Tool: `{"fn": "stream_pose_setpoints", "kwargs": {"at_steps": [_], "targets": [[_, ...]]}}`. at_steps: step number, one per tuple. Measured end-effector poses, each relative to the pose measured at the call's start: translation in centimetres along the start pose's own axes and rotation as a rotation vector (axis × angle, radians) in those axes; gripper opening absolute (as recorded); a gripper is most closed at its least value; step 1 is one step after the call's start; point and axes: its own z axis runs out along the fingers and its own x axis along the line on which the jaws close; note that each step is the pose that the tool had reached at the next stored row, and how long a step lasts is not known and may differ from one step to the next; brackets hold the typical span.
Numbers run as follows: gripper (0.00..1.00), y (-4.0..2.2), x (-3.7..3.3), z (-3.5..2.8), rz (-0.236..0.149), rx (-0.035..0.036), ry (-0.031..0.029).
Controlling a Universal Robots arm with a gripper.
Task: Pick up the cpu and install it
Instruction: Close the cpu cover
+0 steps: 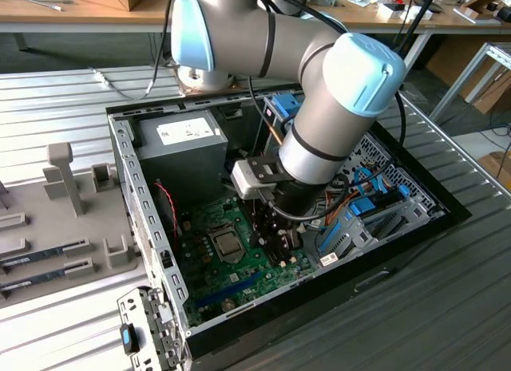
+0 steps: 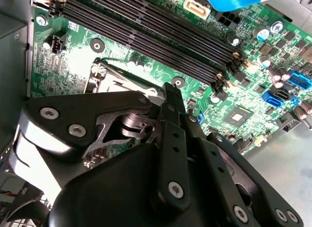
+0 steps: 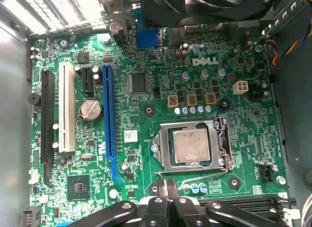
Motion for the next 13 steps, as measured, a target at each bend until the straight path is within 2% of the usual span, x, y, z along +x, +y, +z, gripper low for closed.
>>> {"fn": "stream_pose_setpoints", "kwargs": {"at_steps": [6, 13], "targets": [[0.11, -0.35, 0.08, 0.42, 0.0, -0.0058, 0.0002], [0.11, -0.95, 0.09, 0.6, 0.0, -0.0122, 0.001]]}}
